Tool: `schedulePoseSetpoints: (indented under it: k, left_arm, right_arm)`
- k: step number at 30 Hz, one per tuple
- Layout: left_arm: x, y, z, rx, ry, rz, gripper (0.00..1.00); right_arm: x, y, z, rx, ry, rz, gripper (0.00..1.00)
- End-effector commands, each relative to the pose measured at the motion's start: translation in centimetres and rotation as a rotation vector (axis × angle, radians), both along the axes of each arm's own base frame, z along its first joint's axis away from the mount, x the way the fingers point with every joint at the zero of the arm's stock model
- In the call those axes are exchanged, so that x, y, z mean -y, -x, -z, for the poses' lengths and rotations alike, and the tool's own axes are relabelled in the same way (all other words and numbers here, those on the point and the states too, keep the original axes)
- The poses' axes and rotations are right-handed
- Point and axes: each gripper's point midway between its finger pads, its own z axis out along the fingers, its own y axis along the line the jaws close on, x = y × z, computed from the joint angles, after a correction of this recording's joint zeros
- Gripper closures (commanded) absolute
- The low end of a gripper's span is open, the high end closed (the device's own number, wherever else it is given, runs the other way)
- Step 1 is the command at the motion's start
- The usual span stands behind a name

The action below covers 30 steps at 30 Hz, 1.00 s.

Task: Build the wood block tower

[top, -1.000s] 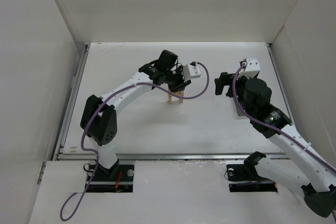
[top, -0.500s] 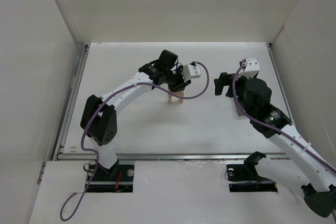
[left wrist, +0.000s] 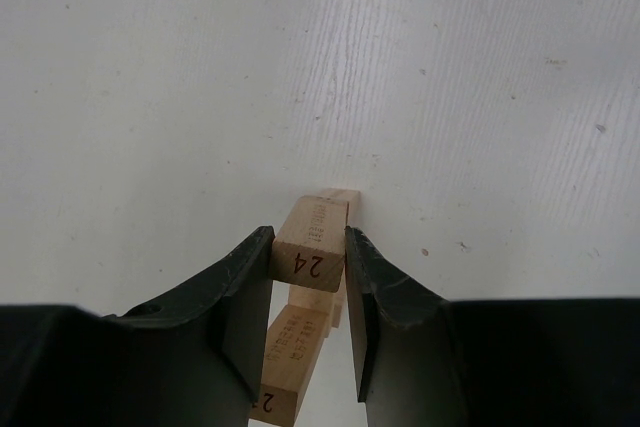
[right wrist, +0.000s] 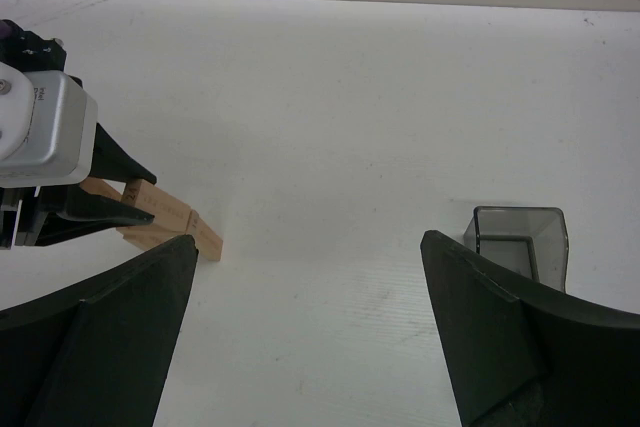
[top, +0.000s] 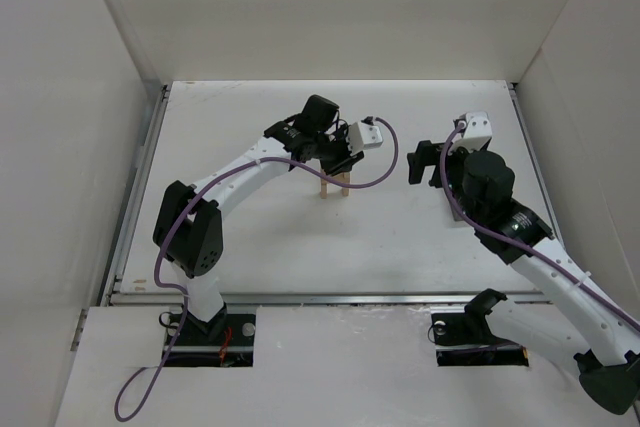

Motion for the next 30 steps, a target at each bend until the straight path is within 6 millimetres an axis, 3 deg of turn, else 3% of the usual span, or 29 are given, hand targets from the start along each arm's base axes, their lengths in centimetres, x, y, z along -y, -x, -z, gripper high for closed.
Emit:
schedulePoseSetpoints:
  k: [1,21,30]
  left_arm:
    - [0.2,0.1,-1.3,0.025,0.029,0.004,1.00]
    - [0.1,0.1,-0.3,0.007,0.007,-0.003,1.00]
    - [0.0,0.2,0.3,-0.008,-0.004,-0.003,0.92]
  right_arm:
    - [0.0,-0.1,-1.8,0.060,-0.032,-0.002,0.01]
    - [0.2,-0.1,-1.8,0.061,-0.031,0.007,0.01]
    - [0.2,-0.2,-1.4,0.054,-0.026,0.007,0.01]
